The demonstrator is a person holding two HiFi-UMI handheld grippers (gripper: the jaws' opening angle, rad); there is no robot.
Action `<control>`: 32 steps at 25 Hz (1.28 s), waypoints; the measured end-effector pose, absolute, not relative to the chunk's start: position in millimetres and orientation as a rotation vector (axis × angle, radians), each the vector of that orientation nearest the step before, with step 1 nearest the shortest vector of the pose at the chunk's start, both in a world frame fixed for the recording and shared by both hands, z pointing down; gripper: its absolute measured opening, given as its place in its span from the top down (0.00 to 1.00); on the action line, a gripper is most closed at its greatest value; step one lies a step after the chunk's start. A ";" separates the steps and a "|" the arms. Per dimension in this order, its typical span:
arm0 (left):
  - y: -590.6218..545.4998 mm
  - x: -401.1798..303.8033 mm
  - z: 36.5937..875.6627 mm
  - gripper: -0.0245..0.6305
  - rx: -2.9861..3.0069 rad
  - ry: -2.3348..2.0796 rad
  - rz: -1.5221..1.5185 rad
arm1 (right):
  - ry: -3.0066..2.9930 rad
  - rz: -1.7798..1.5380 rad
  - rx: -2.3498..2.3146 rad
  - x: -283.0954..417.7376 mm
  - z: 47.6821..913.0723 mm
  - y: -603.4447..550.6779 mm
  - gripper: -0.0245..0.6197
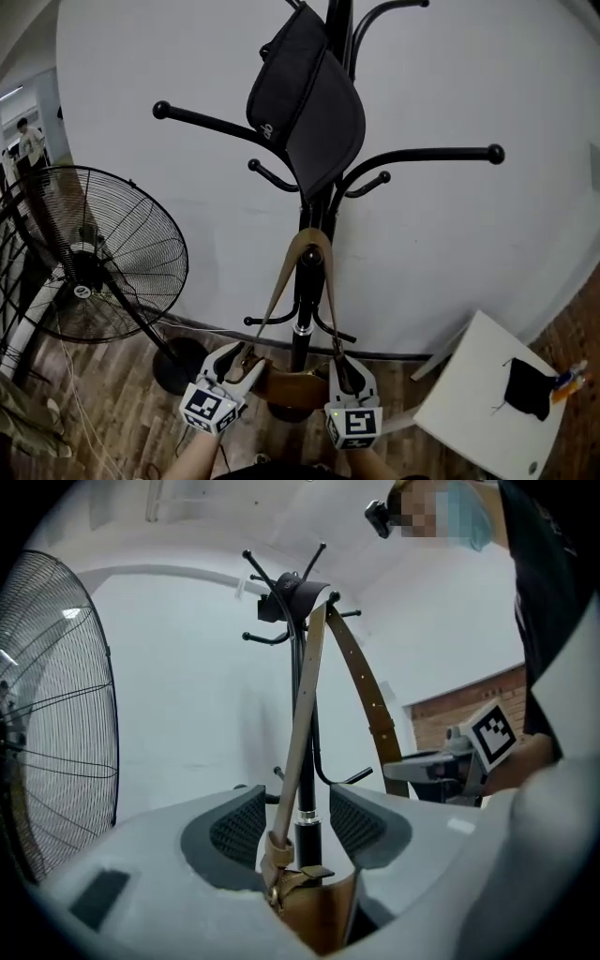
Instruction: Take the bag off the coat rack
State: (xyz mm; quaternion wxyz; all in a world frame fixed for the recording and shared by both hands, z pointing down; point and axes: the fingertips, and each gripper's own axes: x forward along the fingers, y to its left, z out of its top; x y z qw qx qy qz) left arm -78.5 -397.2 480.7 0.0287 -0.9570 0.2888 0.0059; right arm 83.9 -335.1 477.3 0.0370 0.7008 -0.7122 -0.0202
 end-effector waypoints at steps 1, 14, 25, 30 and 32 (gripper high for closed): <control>-398.6 -76.4 479.6 0.67 -2.952 0.871 0.023 | -2.170 -0.063 2.161 84.5 476.3 -335.0 0.89; -414.2 -62.3 474.7 0.73 -2.935 0.807 0.013 | -2.096 -0.058 2.187 85.1 474.6 -335.2 0.91; -413.3 -69.5 474.5 0.94 -2.932 0.900 -0.030 | -2.145 -0.030 2.113 84.8 474.9 -335.3 0.92; -409.1 -71.8 472.4 0.94 -2.944 0.913 -0.067 | -2.188 0.017 2.090 84.3 474.4 -333.2 0.92; -407.3 -72.4 471.9 0.94 -2.938 0.919 -0.085 | -2.206 0.033 2.076 84.4 473.6 -333.3 0.92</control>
